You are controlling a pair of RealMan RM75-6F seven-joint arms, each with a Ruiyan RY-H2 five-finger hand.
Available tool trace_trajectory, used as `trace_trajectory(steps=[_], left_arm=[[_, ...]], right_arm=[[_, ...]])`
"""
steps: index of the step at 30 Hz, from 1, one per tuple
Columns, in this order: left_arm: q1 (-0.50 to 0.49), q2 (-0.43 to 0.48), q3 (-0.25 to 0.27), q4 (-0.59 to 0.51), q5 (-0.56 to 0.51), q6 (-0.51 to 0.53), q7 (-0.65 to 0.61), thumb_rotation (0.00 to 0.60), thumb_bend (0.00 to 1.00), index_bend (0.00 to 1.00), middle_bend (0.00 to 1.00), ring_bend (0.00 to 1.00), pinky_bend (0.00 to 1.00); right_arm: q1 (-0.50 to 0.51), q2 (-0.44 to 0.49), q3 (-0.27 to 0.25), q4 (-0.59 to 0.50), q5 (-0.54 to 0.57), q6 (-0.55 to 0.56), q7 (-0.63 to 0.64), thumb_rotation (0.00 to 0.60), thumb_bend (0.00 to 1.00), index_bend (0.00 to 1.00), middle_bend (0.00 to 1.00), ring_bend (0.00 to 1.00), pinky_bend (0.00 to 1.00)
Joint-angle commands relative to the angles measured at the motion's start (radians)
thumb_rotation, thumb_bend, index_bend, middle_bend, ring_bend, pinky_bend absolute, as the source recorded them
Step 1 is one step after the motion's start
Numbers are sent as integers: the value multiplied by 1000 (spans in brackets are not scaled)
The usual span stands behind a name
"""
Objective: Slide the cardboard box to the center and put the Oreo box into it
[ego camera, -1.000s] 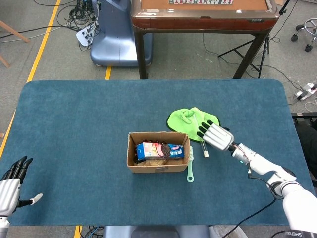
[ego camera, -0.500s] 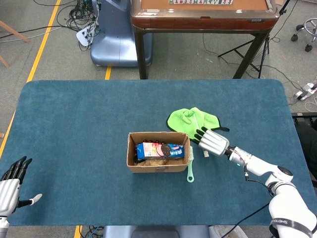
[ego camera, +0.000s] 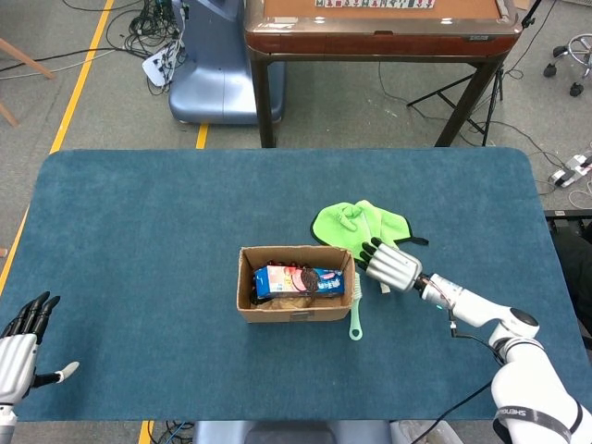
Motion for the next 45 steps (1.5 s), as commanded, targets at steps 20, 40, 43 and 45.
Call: trace_trajectory(steps=[20,40,43,45], left_arm=[[2,4,1,-2,3,0,-8,600,16,7,18,19,137],[1,3,2,-3,3,-4,2,600,16,7,18,19,137],[1,2,2,-3,2,-4,2,600,16,7,18,19,137],[1,3,2,-3,2,-4,2,600,16,7,18,19,137]], right_arm=[[9,-24,-12,13,16,-34,-45,600,51,540,533,376,383],[-2,-9,-8,9,35,-24,-77,600,82,658,645,527,472],[1,-9,-11,2,35,-40,-84,600,83,612,553,432,465],[3,-9,-9,-3,37,-42,-88,600,82,567,492,373,440]])
